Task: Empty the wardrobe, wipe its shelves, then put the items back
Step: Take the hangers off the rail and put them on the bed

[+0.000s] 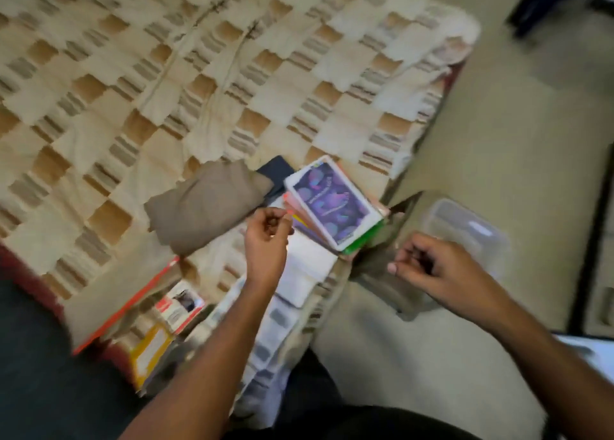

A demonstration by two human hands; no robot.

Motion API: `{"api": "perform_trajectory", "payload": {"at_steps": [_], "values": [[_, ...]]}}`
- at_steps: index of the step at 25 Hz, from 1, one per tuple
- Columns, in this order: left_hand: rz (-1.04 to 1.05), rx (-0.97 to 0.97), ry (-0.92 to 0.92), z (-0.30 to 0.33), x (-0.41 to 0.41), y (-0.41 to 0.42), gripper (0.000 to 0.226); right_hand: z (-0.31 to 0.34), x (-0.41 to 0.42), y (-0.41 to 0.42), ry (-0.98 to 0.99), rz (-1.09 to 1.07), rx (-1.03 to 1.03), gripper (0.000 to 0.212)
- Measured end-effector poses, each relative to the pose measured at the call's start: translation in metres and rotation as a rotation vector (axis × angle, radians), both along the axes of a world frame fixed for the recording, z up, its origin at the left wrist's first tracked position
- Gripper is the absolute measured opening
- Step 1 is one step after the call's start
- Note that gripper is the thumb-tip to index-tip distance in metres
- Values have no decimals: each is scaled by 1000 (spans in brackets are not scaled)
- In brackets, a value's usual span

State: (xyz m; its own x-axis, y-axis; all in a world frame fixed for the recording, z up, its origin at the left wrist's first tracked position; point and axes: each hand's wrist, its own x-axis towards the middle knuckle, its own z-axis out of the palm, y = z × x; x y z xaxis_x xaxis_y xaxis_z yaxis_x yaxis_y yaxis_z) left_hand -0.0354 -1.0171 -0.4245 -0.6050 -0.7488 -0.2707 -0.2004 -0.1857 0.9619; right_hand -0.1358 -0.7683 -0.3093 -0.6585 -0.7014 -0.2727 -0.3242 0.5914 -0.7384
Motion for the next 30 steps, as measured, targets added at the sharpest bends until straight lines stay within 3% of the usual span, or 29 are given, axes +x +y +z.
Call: {"api": "perform_trajectory", "payload": {"at_steps": [3,10,16,20,26,30], "values": [[-535,-75,159,60,-50,115,5,22,19,101,54,-262,-65,22],[-1244,-185,453,157,-77,397,10,51,116,368,193,-978,-111,23],[-1604,-69,687,219,-63,611,13,100,205,545,414,-1511,-148,20],[-1844,-90,857,269,-60,720,6,144,244,624,628,-1743,-160,20],[-2044,-94,1132,349,-79,863,10,222,262,701,923,-1931,-14,19],[-2103,-17,1286,405,-80,940,10,272,264,730,1014,-1977,133,18]]}}
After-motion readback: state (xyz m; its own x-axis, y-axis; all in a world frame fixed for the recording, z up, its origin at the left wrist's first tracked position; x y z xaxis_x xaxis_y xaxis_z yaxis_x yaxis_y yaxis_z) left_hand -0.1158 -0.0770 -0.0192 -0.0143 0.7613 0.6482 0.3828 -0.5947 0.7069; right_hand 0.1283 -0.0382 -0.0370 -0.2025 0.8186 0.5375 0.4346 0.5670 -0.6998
